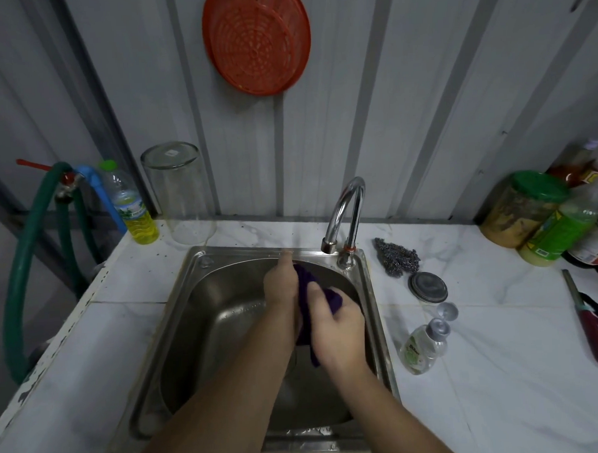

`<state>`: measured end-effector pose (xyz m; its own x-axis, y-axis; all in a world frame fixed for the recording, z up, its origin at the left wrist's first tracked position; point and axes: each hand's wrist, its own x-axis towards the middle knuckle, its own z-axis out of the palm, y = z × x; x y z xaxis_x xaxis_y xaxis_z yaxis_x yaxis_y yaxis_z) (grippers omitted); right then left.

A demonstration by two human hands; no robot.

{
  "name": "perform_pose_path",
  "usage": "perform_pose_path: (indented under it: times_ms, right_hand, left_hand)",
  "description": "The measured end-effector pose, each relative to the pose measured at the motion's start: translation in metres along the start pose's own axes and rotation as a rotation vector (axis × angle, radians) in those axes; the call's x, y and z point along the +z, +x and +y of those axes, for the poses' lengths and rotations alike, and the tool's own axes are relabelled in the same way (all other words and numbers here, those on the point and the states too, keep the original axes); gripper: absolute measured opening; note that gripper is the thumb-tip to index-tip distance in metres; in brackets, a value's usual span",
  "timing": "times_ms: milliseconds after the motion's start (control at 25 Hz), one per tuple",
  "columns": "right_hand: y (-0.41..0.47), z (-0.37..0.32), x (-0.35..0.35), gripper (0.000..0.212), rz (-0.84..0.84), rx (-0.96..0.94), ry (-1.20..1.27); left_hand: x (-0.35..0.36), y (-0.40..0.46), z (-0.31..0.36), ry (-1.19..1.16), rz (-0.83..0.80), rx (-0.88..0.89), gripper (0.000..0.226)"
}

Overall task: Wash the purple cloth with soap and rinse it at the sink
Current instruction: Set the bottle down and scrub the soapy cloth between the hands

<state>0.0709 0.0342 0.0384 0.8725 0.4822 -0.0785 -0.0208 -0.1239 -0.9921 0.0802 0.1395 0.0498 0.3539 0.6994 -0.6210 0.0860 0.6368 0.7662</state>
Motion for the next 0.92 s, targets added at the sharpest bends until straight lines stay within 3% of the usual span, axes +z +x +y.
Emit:
perform_pose_path:
  times_ms: [120,200,320,400,480,560,640,760,840,920]
  right_hand:
    - [0.016,0.001,0.001,0.039,0.083,-0.094,-0.197]
    - [0.043,0.001,-0.004,0.045,0.17,0.033,-0.232]
    - [0.068,0.012,-0.017,0.055,0.151,0.221,-0.313]
    - [0.072,0.014,-0.026,0.058,0.195,0.225,-0.37]
    - [0.068,0.009,-0.032,0.045,0.211,0.177,-0.367]
    - [0.057,0.004,-0.031,0.024,0.132,0.065,-0.418]
    - [0.041,0.002,-0.026,0.016,0.062,-0.088,-0.519]
    - [0.028,0.004,-0.021,0.035,-0.028,-0.303,-0.753]
    - [0.024,-0.002,-0.02,0.045,-0.175,-0.316,-0.849]
    - [0.023,-0.012,-0.023,0.043,-0.302,-0.252,-0.827]
  left_hand:
    - [0.002,-0.007,-0.009,-0.031,-0.033,-0.047,0.047]
    - [0.004,-0.016,-0.018,-0.044,-0.107,-0.094,0.047]
    - [-0.003,-0.02,-0.028,-0.041,-0.245,-0.169,0.052]
    - [-0.01,-0.017,-0.031,0.021,-0.322,-0.127,0.042]
    - [-0.014,-0.012,-0.031,0.098,-0.32,-0.052,0.026]
    - [-0.015,-0.009,-0.031,0.158,-0.199,-0.023,0.006]
    - [-0.012,-0.007,-0.028,0.185,-0.108,-0.03,0.011]
    - [-0.006,-0.012,-0.017,0.031,-0.159,-0.139,0.021]
    - [-0.004,-0.013,-0.01,0.074,-0.217,-0.147,0.033]
    - [-0.003,-0.012,-0.011,0.111,-0.234,-0.108,0.026]
